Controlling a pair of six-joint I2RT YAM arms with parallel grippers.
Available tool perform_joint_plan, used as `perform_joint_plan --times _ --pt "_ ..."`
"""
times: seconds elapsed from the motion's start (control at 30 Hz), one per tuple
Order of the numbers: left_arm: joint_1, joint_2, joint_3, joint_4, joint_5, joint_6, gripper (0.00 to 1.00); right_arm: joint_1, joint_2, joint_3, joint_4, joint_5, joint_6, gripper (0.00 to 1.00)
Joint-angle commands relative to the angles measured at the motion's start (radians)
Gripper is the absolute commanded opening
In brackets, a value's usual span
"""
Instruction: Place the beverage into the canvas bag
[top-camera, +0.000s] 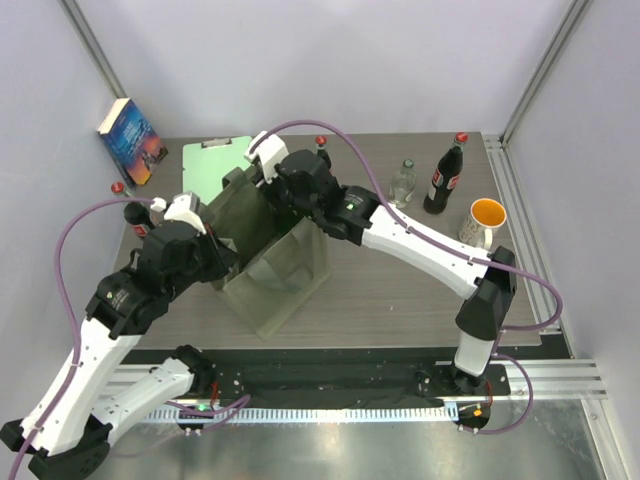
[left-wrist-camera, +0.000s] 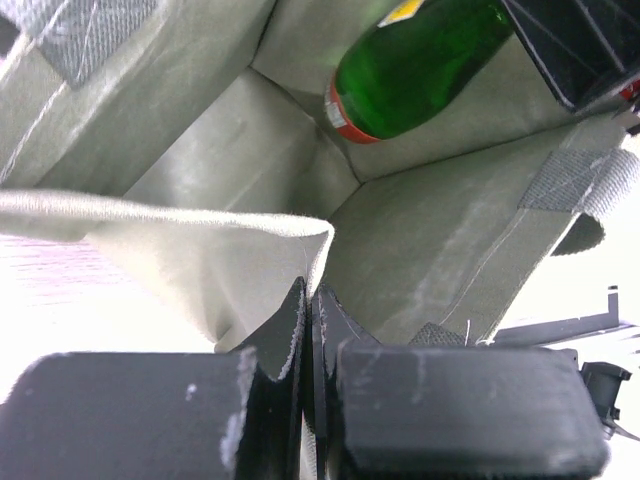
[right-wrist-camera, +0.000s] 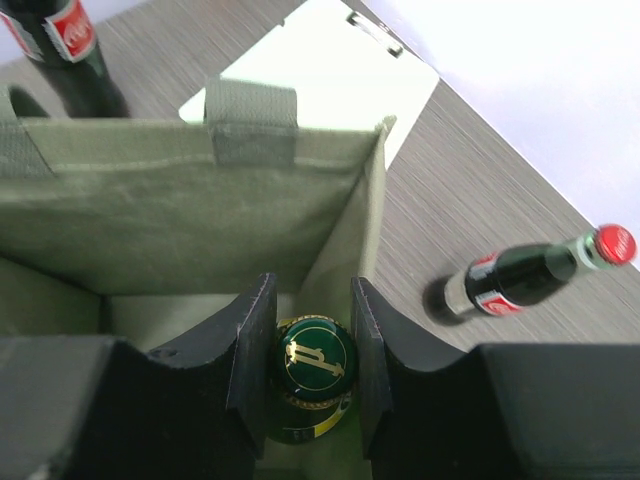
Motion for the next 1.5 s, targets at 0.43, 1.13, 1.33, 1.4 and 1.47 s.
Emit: perform_joint_plan --times 0.43,1.13,1.33,1.4,1.47 --pt "-0.004 0.012 0.016 0.021 0.037 0.010 0.00 0.003 0.081 0.167 0.174 -0.093 0.019 0.01" --pt "-0.004 -0.017 0.014 -0.014 0.049 -0.010 0.00 -0.051 0.104 -0.035 0.282 -0.127 0.034 0.01" --pt "-0.004 -0.014 0.005 -0.016 0.049 -0.020 0.00 -0.057 0.096 -0.106 0.325 -0.099 0.036 0.01" --pt "-0.004 -0.009 0.003 -0.014 0.057 -0.025 0.00 -0.063 0.095 -0.133 0.346 -0.097 0.039 0.01" --pt "-0.004 -0.005 0.006 -0.014 0.063 -0.028 0.00 -0.072 0.093 -0.175 0.410 -0.103 0.046 0.01"
